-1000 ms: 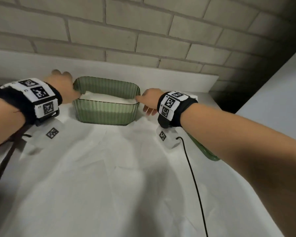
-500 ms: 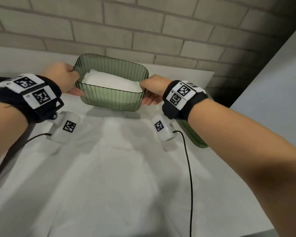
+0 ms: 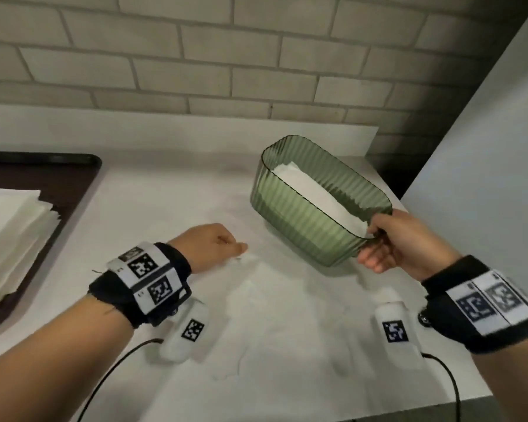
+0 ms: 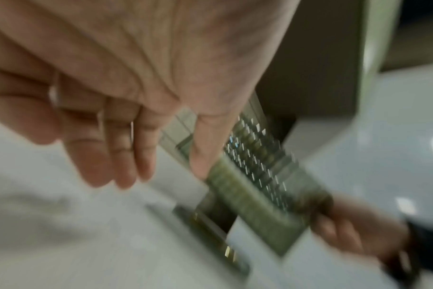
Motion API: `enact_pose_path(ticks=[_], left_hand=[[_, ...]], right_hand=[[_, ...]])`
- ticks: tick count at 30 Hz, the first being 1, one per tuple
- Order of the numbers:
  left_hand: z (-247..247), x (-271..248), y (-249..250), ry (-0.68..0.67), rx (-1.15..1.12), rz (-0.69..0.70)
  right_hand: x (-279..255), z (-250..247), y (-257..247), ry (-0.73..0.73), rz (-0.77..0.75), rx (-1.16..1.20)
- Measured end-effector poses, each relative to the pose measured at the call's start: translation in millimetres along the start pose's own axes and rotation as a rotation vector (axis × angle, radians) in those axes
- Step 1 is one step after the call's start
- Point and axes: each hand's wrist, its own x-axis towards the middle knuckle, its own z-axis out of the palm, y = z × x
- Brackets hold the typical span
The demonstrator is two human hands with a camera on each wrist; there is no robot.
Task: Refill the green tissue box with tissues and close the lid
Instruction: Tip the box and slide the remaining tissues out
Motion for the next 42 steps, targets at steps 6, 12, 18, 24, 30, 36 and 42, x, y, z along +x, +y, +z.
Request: enact_pose_path(ticks=[6, 12, 18, 24, 30, 36, 42], left_hand=[[47, 9, 14, -0.078, 0.192, -0.032], [55, 16, 17, -0.106, 0.281, -0.057], [53, 19, 16, -0.125, 0.324, -0.044], [39, 25, 12, -0.149, 0.427, -0.083], [40, 31, 14, -0.146, 0.410, -0.060], [45, 40, 15, -0.169, 0.291, -0.091], [48, 44, 14, -0.090, 0.197, -0.145]], right_hand=[[-23, -20, 20, 0.140, 0.015, 0.094], [-59, -35, 50, 0.199, 0.095, 0.139], [-95, -42, 79, 0.212, 0.209, 0.130], [-113, -48, 98, 0.301, 0.288, 0.164], [-119, -39, 120, 0.306, 0.294, 0.236], [-125, -27, 128, 0.209, 0.298, 0.314], [-135, -29, 103, 0.249, 0.295, 0.147]])
